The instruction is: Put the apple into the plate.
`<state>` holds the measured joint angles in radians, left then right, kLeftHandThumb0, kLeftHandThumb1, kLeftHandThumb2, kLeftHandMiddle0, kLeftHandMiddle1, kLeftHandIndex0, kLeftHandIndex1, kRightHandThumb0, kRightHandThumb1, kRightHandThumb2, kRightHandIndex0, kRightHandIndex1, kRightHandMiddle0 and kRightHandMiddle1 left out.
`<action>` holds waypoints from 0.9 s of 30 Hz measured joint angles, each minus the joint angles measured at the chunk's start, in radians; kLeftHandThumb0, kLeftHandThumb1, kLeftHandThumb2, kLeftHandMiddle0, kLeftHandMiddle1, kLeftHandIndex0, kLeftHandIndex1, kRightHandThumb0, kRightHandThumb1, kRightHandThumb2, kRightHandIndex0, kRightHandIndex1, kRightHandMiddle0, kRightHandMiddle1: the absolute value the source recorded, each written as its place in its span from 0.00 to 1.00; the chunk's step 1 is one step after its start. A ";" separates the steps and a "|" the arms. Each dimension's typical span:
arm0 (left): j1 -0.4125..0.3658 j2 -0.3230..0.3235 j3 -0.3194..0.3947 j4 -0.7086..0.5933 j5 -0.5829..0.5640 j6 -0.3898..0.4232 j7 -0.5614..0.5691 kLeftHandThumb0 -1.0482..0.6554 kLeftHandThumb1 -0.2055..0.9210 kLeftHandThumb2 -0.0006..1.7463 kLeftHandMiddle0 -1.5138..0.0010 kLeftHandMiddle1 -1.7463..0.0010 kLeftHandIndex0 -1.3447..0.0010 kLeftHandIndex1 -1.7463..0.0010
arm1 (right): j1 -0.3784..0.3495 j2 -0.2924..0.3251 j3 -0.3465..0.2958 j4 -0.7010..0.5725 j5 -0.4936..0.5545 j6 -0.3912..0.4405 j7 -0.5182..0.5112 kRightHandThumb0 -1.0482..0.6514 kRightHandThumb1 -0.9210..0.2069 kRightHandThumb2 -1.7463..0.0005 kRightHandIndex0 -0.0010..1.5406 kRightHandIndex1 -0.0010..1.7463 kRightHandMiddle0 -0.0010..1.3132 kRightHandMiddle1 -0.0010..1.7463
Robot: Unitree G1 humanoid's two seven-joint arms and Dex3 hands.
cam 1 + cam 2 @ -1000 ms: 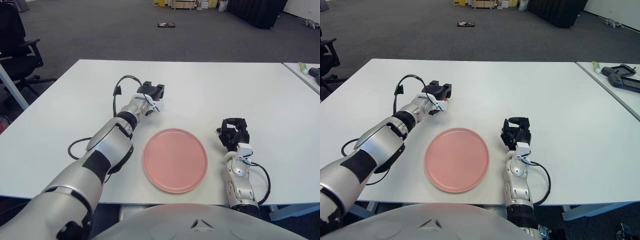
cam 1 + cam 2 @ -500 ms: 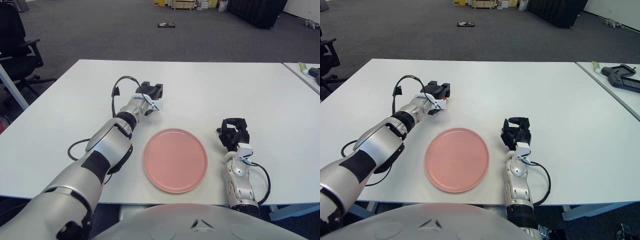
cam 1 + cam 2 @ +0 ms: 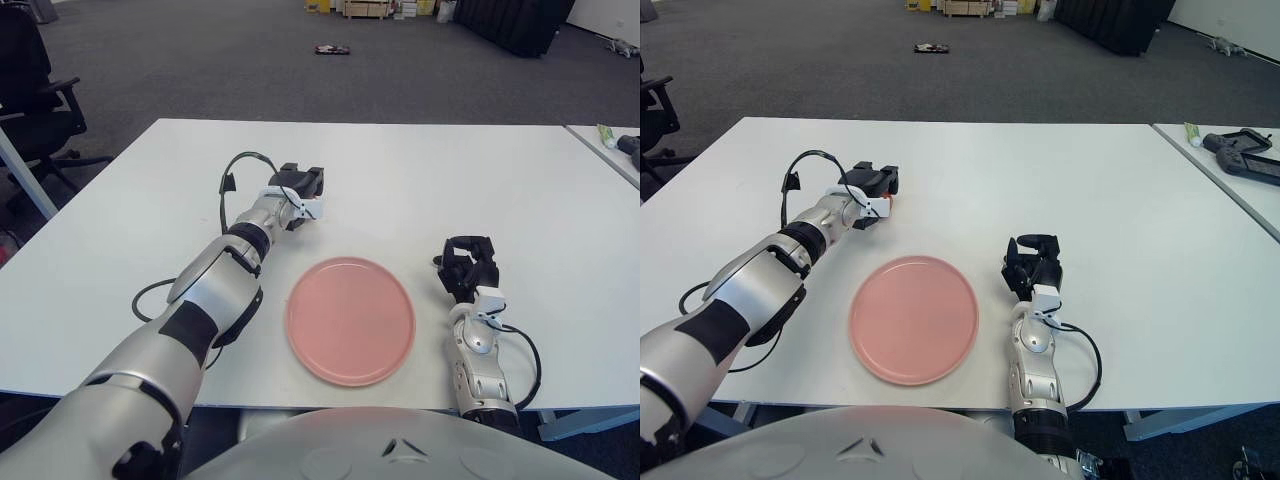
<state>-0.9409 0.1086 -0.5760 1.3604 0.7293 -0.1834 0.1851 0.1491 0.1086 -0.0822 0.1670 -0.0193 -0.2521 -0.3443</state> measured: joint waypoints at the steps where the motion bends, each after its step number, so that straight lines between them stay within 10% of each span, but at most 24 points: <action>1: 0.000 0.002 0.003 0.000 -0.003 -0.002 0.000 0.61 0.28 0.86 0.46 0.08 0.60 0.00 | 0.000 0.000 0.000 0.002 0.000 -0.003 0.000 0.41 0.09 0.62 0.32 0.84 0.19 1.00; 27: -0.003 0.069 0.088 -0.062 -0.081 -0.169 0.043 0.61 0.28 0.87 0.45 0.08 0.60 0.00 | -0.017 0.001 -0.006 0.026 0.004 -0.013 -0.001 0.40 0.11 0.60 0.34 0.83 0.20 1.00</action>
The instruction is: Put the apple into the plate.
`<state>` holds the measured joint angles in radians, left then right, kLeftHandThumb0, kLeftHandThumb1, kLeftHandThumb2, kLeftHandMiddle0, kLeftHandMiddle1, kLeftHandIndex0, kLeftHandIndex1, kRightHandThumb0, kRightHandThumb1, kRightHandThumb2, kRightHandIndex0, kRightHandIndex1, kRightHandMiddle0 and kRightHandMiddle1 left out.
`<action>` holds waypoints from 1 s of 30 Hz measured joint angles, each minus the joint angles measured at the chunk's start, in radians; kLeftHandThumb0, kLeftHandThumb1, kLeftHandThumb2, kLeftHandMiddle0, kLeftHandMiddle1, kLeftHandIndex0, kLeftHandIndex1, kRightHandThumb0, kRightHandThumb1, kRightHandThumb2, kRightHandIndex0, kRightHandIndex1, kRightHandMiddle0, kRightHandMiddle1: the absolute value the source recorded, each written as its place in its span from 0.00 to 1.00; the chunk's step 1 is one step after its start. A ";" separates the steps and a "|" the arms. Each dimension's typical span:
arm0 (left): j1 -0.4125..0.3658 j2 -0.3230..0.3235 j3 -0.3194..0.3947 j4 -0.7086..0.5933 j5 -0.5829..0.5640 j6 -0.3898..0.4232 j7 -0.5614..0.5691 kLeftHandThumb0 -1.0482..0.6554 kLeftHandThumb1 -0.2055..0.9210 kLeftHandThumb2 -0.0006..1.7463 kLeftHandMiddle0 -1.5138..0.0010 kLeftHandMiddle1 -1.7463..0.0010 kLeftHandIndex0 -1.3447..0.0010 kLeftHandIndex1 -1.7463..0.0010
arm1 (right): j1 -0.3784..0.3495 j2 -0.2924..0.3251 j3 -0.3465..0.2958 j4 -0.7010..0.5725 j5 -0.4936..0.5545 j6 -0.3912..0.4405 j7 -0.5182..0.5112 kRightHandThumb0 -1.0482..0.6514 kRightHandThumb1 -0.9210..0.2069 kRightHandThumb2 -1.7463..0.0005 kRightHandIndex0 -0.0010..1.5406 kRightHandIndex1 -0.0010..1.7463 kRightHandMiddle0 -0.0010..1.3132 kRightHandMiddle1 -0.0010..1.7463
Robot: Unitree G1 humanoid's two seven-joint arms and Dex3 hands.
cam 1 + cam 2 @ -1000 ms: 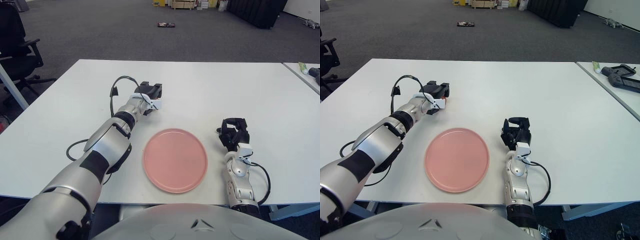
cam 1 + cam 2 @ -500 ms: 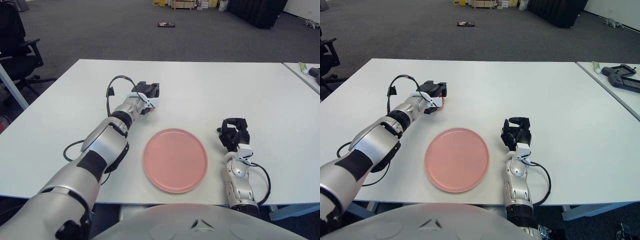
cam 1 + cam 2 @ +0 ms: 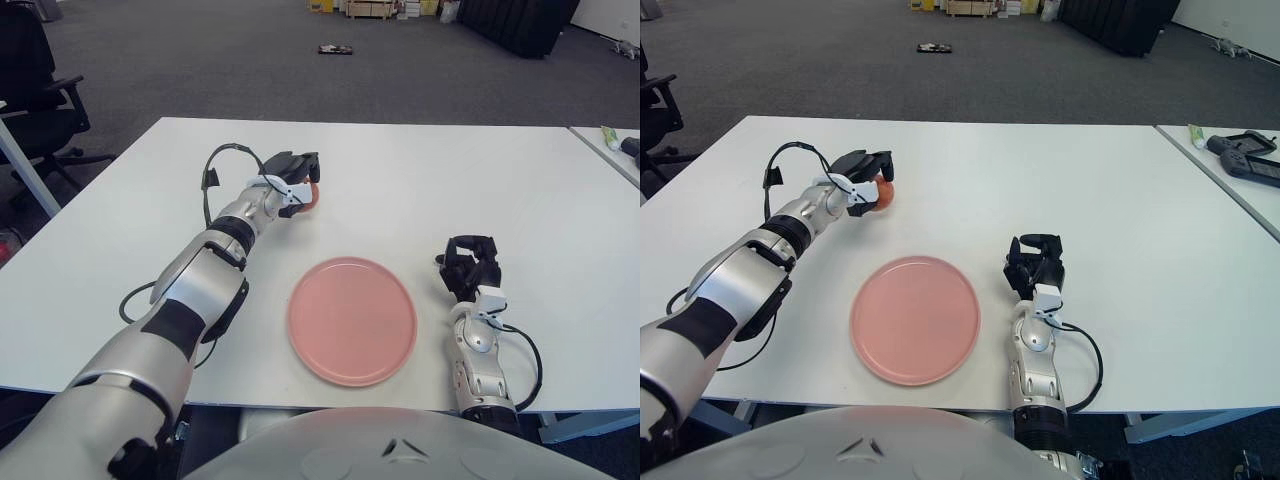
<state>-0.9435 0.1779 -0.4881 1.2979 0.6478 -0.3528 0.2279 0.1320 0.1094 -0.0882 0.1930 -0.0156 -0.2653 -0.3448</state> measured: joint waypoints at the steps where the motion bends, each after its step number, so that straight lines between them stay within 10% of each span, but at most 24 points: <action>1: 0.000 0.001 0.000 -0.004 0.000 -0.009 0.006 0.61 0.28 0.87 0.46 0.08 0.60 0.00 | -0.001 0.000 0.000 0.002 0.000 -0.001 0.000 0.40 0.11 0.60 0.34 0.83 0.20 1.00; 30: 0.166 0.074 0.067 -0.385 -0.108 -0.287 -0.059 0.61 0.25 0.89 0.44 0.08 0.58 0.00 | -0.007 0.001 0.001 0.005 -0.004 0.010 -0.002 0.40 0.13 0.58 0.33 0.83 0.21 1.00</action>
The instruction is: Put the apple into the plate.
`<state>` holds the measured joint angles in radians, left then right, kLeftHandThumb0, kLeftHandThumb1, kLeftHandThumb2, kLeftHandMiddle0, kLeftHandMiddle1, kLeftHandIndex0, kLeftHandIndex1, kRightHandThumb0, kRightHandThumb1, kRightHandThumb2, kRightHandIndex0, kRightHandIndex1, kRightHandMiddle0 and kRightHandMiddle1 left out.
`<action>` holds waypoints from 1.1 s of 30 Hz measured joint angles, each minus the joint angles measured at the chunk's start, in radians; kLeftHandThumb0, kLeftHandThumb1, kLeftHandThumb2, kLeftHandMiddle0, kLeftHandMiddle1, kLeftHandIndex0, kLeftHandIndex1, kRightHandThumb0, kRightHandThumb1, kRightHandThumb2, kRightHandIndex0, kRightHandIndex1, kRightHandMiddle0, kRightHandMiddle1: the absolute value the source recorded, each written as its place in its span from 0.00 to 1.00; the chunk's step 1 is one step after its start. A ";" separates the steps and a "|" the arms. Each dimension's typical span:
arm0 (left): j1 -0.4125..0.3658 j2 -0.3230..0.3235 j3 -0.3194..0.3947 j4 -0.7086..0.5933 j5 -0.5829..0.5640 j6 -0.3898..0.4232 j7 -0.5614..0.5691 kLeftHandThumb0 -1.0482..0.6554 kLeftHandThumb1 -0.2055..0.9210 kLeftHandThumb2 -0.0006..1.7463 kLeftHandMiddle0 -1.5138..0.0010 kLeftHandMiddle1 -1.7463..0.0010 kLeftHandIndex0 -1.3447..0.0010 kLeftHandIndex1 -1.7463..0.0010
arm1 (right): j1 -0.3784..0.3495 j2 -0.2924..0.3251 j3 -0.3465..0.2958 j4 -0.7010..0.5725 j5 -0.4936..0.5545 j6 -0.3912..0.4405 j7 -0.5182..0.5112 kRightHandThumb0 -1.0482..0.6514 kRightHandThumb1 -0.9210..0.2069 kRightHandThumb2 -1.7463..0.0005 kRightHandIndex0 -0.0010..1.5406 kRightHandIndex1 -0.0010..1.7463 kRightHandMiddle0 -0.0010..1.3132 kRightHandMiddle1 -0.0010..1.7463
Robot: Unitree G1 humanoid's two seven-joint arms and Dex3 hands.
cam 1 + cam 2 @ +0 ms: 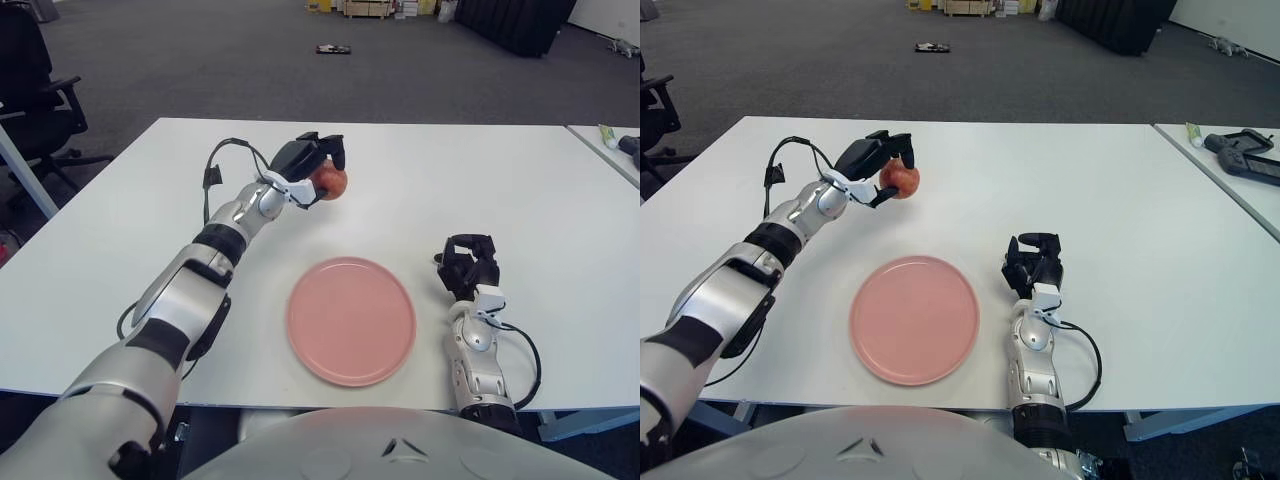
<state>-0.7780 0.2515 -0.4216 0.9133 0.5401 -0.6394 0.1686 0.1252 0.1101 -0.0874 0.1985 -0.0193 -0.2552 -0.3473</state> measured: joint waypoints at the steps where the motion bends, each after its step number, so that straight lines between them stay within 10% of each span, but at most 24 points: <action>1: 0.011 0.002 0.000 -0.016 -0.006 -0.014 -0.012 0.61 0.25 0.89 0.44 0.08 0.58 0.00 | 0.000 0.000 0.000 0.000 0.000 0.000 0.000 0.40 0.13 0.58 0.33 0.83 0.21 1.00; 21: 0.337 0.064 -0.023 -0.548 -0.288 -0.079 -0.522 0.61 0.25 0.90 0.45 0.06 0.58 0.00 | 0.000 0.001 -0.002 -0.009 0.009 0.005 0.003 0.40 0.10 0.61 0.32 0.83 0.20 1.00; 33: 0.404 0.166 -0.035 -0.851 -0.495 0.053 -0.845 0.61 0.23 0.91 0.44 0.06 0.57 0.00 | 0.000 0.001 -0.001 -0.009 0.008 0.010 0.005 0.40 0.10 0.61 0.32 0.84 0.20 1.00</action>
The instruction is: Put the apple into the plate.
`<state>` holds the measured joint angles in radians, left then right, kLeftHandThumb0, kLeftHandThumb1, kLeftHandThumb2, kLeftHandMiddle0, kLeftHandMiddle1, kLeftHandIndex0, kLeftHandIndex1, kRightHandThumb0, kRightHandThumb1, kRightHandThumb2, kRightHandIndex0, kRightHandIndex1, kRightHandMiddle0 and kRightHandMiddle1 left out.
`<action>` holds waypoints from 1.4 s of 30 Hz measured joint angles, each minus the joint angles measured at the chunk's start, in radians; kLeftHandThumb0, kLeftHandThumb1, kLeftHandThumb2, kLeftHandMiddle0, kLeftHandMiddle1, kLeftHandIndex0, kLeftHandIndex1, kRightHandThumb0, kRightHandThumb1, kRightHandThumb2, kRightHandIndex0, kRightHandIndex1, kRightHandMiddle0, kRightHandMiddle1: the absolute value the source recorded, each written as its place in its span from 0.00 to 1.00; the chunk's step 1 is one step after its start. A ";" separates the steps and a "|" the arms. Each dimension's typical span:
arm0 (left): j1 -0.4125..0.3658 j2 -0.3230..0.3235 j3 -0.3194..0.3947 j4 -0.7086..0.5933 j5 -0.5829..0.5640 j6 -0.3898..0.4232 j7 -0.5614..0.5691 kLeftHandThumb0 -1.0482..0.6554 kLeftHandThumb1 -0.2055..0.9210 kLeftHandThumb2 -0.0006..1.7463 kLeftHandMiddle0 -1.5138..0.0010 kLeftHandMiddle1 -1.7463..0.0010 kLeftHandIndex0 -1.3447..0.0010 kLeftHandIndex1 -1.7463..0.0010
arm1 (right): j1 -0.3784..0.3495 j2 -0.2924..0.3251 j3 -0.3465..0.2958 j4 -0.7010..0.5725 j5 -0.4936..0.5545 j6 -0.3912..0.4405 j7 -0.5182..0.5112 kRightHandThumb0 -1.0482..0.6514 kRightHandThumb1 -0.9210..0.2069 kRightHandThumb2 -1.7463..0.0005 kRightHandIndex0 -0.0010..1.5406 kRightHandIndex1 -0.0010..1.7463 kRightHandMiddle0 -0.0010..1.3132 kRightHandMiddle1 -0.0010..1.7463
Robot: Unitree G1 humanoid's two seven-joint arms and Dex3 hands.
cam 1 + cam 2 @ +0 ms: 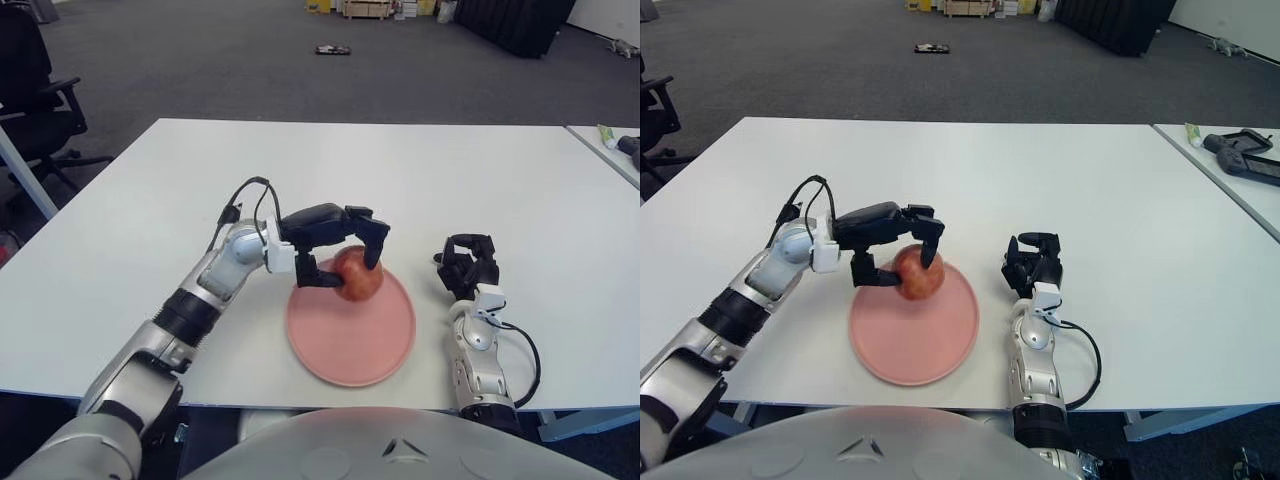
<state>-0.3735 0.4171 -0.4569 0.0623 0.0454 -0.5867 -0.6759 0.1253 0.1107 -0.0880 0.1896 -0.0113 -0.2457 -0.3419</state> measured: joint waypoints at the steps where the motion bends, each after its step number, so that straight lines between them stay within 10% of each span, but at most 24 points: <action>1: 0.003 0.007 -0.001 -0.013 -0.010 0.011 -0.022 0.61 0.23 0.91 0.44 0.06 0.57 0.00 | 0.000 0.000 0.000 0.000 0.000 0.001 0.000 0.40 0.10 0.61 0.32 0.84 0.20 1.00; 23: 0.039 0.026 -0.021 -0.100 -0.174 0.093 -0.304 0.61 0.19 0.94 0.43 0.05 0.54 0.00 | 0.000 0.000 0.000 -0.009 0.001 0.011 -0.004 0.40 0.11 0.60 0.32 0.83 0.20 1.00; 42: 0.067 -0.005 -0.039 -0.083 -0.134 0.083 -0.331 0.61 0.22 0.92 0.44 0.05 0.56 0.00 | 0.002 0.000 -0.001 -0.009 -0.001 0.007 0.008 0.40 0.10 0.61 0.31 0.84 0.20 1.00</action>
<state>-0.3061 0.4118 -0.4963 -0.0206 -0.0887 -0.5034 -1.0073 0.1276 0.1102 -0.0892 0.1807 -0.0119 -0.2391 -0.3341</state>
